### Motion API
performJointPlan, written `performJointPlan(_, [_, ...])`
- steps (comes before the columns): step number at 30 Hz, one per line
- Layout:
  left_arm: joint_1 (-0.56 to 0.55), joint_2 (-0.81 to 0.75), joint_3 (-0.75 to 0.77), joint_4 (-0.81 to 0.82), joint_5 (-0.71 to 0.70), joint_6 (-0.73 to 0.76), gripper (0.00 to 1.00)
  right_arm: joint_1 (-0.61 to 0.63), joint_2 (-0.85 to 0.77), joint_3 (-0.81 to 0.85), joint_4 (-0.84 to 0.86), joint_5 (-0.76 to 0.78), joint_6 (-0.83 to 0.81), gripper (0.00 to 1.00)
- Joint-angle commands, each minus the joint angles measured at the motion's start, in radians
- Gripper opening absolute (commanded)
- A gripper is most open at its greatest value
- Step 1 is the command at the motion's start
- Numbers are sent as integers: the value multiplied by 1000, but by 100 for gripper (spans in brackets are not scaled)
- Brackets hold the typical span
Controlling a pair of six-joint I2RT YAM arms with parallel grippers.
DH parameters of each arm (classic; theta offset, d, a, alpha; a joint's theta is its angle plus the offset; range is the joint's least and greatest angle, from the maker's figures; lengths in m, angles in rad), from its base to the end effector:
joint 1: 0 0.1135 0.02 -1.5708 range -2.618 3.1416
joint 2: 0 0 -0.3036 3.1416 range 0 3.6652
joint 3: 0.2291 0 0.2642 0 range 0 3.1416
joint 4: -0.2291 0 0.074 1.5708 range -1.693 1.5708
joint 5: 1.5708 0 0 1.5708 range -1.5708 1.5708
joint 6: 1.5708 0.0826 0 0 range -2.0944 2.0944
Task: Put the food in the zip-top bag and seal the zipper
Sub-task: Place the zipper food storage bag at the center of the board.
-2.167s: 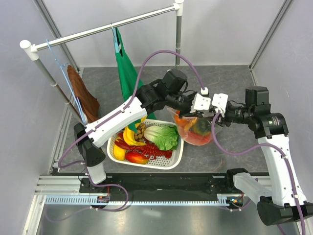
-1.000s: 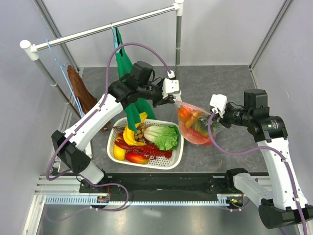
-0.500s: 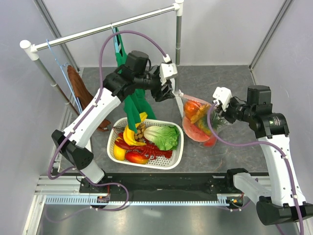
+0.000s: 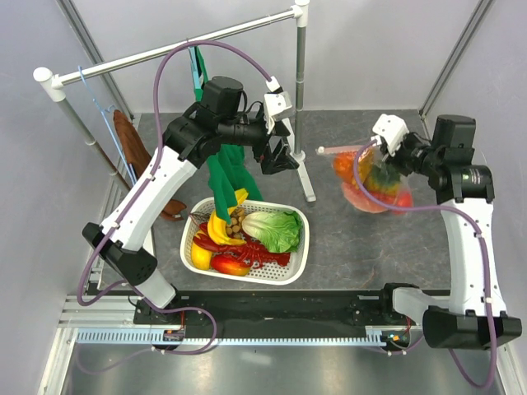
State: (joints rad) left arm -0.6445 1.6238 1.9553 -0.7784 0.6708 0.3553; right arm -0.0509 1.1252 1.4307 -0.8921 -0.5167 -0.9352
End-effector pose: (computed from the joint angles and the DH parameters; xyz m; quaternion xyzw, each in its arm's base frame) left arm 0.2769 -0.2723 0.4972 0.5369 0.6172 -0.3481 0.4578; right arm 0.2397 0.0286 0.4413 -0.4737 0.7185 -0.0179 0.5090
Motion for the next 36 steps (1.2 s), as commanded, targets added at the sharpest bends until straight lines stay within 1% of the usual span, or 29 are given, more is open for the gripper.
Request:
performJointPlan(1, [-1, -42, -19, -28, 56, -35, 100, -36, 54, 97, 168, -26, -62, 0])
performJointPlan(5, [-1, -50, -26, -30, 47, -26, 100, -58, 105, 57, 243, -55, -157, 0])
performJointPlan(6, [-1, -51, -26, -32, 41, -26, 100, -60, 111, 44, 249, -57, -241, 0])
performJointPlan(8, [-1, -58, -33, -35, 38, -32, 100, -63, 117, -9, 251, -72, -330, 0])
performJointPlan(9, [-1, -62, -48, -36, 42, -35, 100, -72, 117, -27, 249, -84, -399, 0])
performJointPlan(11, [-1, -85, -74, -38, 52, -39, 100, -79, 110, -84, 228, -129, -442, 0])
performJointPlan(12, [-1, -93, -96, -36, 65, -41, 100, -78, 101, -105, 204, -143, -470, 0])
performJointPlan(13, [-1, -100, -105, -36, 69, -45, 100, -79, 78, -162, 156, -172, -534, 0])
performJointPlan(15, [-1, -122, -125, -36, 70, -53, 100, -78, 42, -226, 133, -195, -557, 0])
performJointPlan(16, [-1, -130, -130, -36, 69, -56, 100, -78, 3, -287, 98, -207, -583, 0])
performJointPlan(18, [-1, -148, -154, -36, 69, -61, 100, -76, -31, -340, 52, -229, -593, 0])
performJointPlan(20, [-1, -159, -179, -38, 72, -79, 100, -76, -80, -406, -34, -241, -602, 0])
performJointPlan(22, [-1, -182, -228, -35, 79, -96, 100, -76, -129, -478, -112, -233, -631, 0])
performJointPlan(28, [-1, -245, -338, -9, 44, -115, 100, -75, -266, -656, -211, -213, -721, 0])
performJointPlan(30, [-1, -265, -381, -10, 27, -111, 100, -75, -288, -702, -205, -194, -746, 0])
performJointPlan(31, [0, -272, -395, -9, 24, -105, 100, -75, -297, -749, -168, -166, -740, 0])
performJointPlan(33, [0, -295, -427, -10, 6, -101, 100, -76, -292, -792, -128, -145, -717, 0])
performJointPlan(35, [0, -304, -441, -12, -2, -90, 100, -75, -265, -797, -122, -140, -717, 0])
performJointPlan(36, [0, -306, -452, -10, -7, -88, 100, -76, -255, -790, -126, -141, -715, 9])
